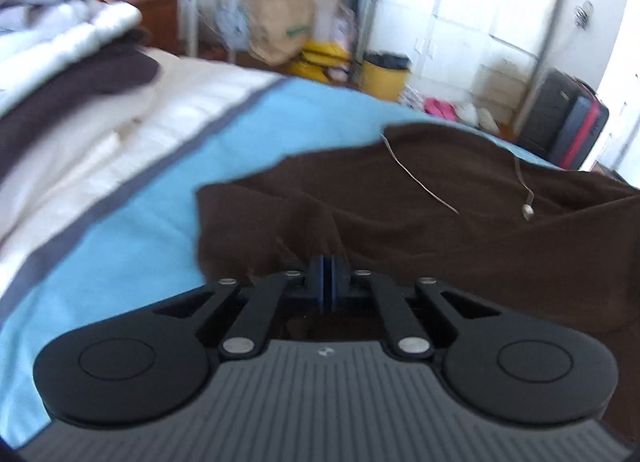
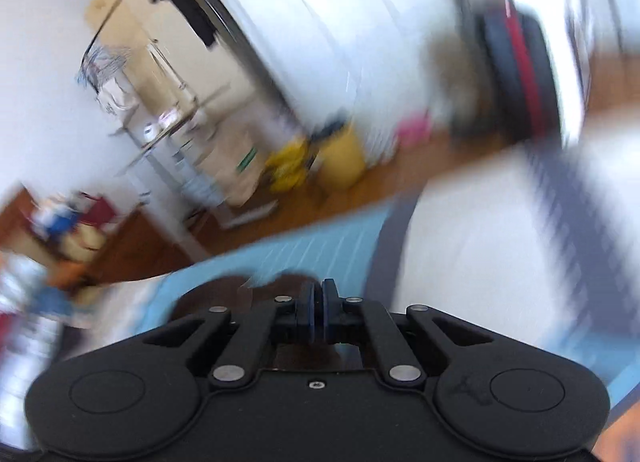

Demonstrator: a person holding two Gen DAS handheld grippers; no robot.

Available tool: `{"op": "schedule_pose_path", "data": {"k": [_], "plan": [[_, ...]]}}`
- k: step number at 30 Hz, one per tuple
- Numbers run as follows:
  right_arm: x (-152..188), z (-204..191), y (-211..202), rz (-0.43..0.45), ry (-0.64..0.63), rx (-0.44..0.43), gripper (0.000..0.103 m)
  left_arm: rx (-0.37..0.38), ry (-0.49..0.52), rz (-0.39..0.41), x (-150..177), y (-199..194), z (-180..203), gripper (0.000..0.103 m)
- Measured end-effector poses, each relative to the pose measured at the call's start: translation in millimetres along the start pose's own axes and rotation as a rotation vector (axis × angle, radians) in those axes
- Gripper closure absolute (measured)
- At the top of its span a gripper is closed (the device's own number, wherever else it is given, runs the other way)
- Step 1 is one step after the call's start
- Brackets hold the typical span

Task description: Fold clothes

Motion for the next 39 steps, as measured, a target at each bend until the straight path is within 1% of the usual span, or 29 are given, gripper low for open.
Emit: {"op": "schedule_pose_path", "data": {"k": [1, 4, 6, 8, 9, 11, 12, 13, 14, 15, 18, 19, 21, 23, 24, 25, 26, 27, 28, 29, 30, 31, 32, 33, 34, 36, 37, 38, 39], "plan": [[-2, 0, 0, 0.005, -0.026, 0.021, 0.098, -0.018, -0.014, 0.015, 0, -4, -1, 0.1], [5, 3, 3, 0.022, -0.011, 0.032, 0.098, -0.109, -0.019, 0.056, 2, -13, -3, 0.1], [13, 6, 9, -0.003, -0.023, 0.08, 0.097, -0.191, 0.024, 0.083, 2, -16, -7, 0.097], [18, 6, 16, -0.042, -0.051, 0.121, 0.095, -0.228, 0.017, 0.075, 2, -16, -17, 0.097], [18, 5, 17, -0.048, -0.052, 0.139, 0.091, -0.225, -0.011, 0.065, 1, -18, -23, 0.097], [16, 4, 16, -0.049, -0.038, 0.175, 0.087, -0.218, -0.067, 0.048, -1, -22, -36, 0.097], [16, 4, 15, -0.047, -0.027, 0.191, 0.079, -0.21, -0.085, 0.044, -2, -24, -41, 0.096], [15, 4, 13, -0.046, -0.021, 0.2, 0.075, -0.197, -0.094, 0.045, -4, -27, -44, 0.094], [15, 5, 11, -0.045, -0.023, 0.205, 0.075, -0.178, -0.103, 0.044, -5, -29, -46, 0.088], [14, 6, 9, -0.043, -0.028, 0.21, 0.074, -0.154, -0.114, 0.041, -7, -30, -48, 0.079], [9, 6, 6, -0.06, -0.04, 0.221, 0.068, -0.064, -0.153, 0.034, -7, -29, -47, 0.066], [9, 6, 4, -0.068, -0.033, 0.218, 0.066, -0.043, -0.154, 0.026, -7, -25, -45, 0.063], [11, 5, -1, -0.096, -0.008, 0.196, 0.064, -0.021, -0.134, 0.003, -6, -12, -36, 0.05], [18, 2, -8, -0.144, 0.017, 0.144, 0.06, 0.001, -0.114, -0.021, -4, 1, -27, 0.048], [22, 1, -12, -0.17, 0.03, 0.116, 0.055, 0.012, -0.105, -0.033, -4, 7, -23, 0.048], [27, 0, -14, -0.198, 0.043, 0.09, 0.048, 0.026, -0.082, -0.05, -3, 15, -19, 0.051], [31, 0, -15, -0.226, 0.054, 0.069, 0.044, 0.036, -0.037, -0.068, -2, 22, -14, 0.089], [36, 0, -15, -0.248, 0.058, 0.058, 0.036, 0.032, 0.01, -0.065, -2, 23, -7, 0.103], [40, 0, -13, -0.256, 0.053, 0.065, 0.031, 0.021, 0.05, -0.048, -2, 19, 0, 0.103], [45, 1, -10, -0.253, 0.041, 0.08, 0.03, -0.002, 0.099, -0.015, -3, 12, 7, 0.103], [51, 1, -7, -0.248, 0.026, 0.096, 0.029, -0.035, 0.155, 0.031, -4, 2, 15, 0.103], [57, -1, -4, -0.236, -0.013, 0.106, 0.036, -0.068, 0.211, 0.077, -4, -9, 23, 0.103], [63, -4, -3, -0.22, -0.068, 0.112, 0.047, -0.103, 0.23, 0.104, -5, -17, 26, 0.102], [69, -8, -1, -0.204, -0.122, 0.118, 0.082, -0.139, 0.216, 0.112, -6, -22, 24, 0.102], [71, -14, -1, -0.187, -0.181, 0.114, 0.094, -0.189, 0.193, 0.105, -6, -24, 18, 0.102], [65, -28, -4, -0.127, -0.33, 0.172, 0.094, -0.309, 0.14, 0.053, -4, -22, -1, 0.102], [61, -32, -6, -0.09, -0.412, 0.234, 0.094, -0.332, 0.123, 0.02, -1, -23, -11, 0.101], [58, -30, -7, -0.088, -0.433, 0.27, 0.092, -0.327, 0.099, -0.009, 2, -26, -19, 0.096], [56, -26, -9, -0.109, -0.417, 0.281, 0.083, -0.322, 0.074, -0.038, 4, -29, -28, 0.09]]}}
Point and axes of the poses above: each gripper's, at about its wrist camera, not at the fingertips, and y roughly the way its jaws point, z to its right, x to its underside, the point moved 4 cm from there along y, roughly the way its jaws point, and after that the axes turned 12 degrees about z, right-handed, at the moved point
